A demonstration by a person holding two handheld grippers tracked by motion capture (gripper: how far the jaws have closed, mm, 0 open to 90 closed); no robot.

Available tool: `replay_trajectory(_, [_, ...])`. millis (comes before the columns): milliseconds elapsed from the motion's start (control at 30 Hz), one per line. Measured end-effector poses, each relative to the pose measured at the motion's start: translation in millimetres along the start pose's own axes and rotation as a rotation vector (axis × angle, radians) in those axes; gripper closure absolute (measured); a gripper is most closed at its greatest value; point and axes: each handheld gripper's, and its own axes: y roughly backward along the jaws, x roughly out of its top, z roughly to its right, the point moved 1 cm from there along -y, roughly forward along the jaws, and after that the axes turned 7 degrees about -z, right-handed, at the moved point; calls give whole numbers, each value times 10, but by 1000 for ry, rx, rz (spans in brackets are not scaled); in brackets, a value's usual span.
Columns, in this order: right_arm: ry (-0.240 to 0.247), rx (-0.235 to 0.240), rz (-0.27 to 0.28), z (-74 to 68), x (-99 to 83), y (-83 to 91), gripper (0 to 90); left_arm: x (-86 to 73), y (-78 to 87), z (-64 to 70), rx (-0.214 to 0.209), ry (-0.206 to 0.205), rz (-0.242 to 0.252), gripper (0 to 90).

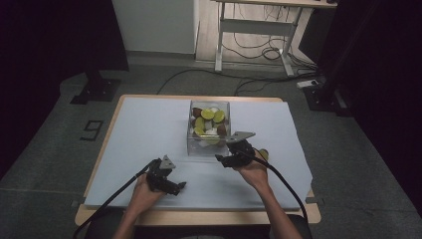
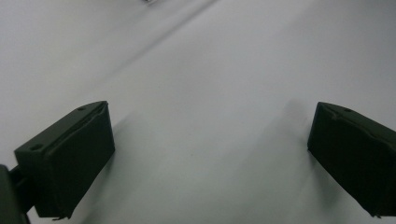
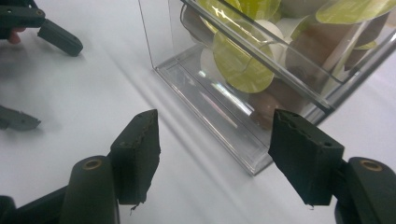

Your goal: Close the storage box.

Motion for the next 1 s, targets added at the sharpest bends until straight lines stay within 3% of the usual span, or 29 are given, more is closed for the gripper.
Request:
replay_trajectory(700, [-13,-48,-44,168,-277,317,243,1,-1,1,1,0,0,0])
replay_trajectory(1000, [-57,-61,-51,281,-474,435,200,1,-1,1,0,0,0,0])
